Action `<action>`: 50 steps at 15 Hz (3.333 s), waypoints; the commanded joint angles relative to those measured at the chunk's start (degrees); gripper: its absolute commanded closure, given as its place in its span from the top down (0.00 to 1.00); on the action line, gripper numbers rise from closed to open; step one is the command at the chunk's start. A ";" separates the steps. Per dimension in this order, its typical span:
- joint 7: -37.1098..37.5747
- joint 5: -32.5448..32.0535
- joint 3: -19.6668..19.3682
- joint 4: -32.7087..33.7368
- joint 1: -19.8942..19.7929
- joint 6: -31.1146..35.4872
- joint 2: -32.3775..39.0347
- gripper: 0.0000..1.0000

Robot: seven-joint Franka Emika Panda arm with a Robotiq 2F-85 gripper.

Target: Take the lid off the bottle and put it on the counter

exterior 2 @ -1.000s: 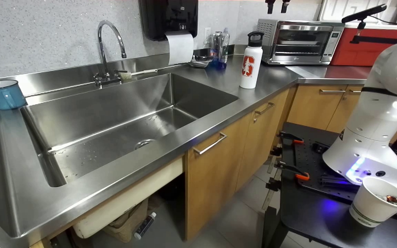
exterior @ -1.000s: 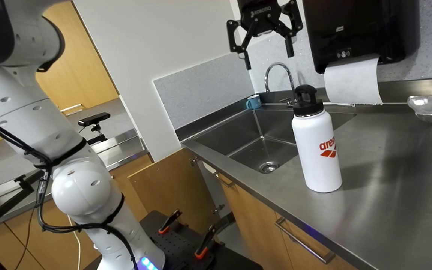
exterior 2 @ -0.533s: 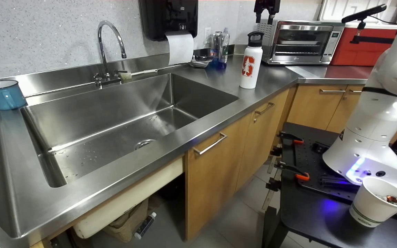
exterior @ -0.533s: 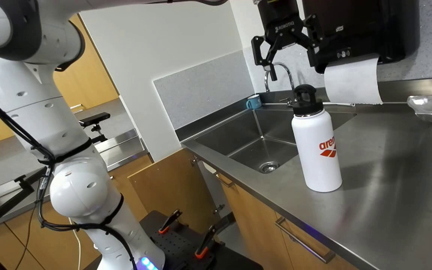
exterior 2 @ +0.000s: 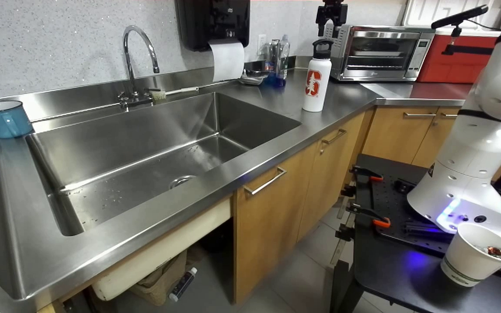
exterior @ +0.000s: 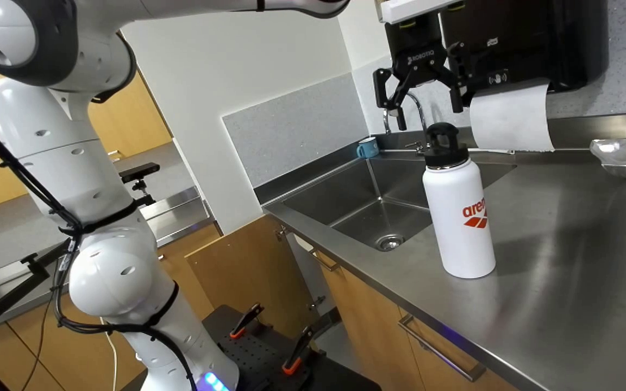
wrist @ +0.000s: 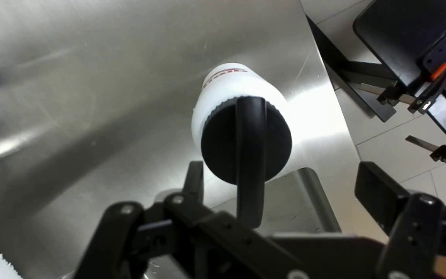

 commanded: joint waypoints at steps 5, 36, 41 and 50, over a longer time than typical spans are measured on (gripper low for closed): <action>-1.19 0.90 1.50 -0.82 -1.95 1.61 -0.11 1.00; -0.50 3.45 2.10 1.17 -3.14 2.68 1.72 0.05; -0.83 3.12 1.94 3.55 -3.66 0.77 1.54 0.05; 7.53 4.94 -1.09 13.82 -8.37 -2.12 6.69 0.05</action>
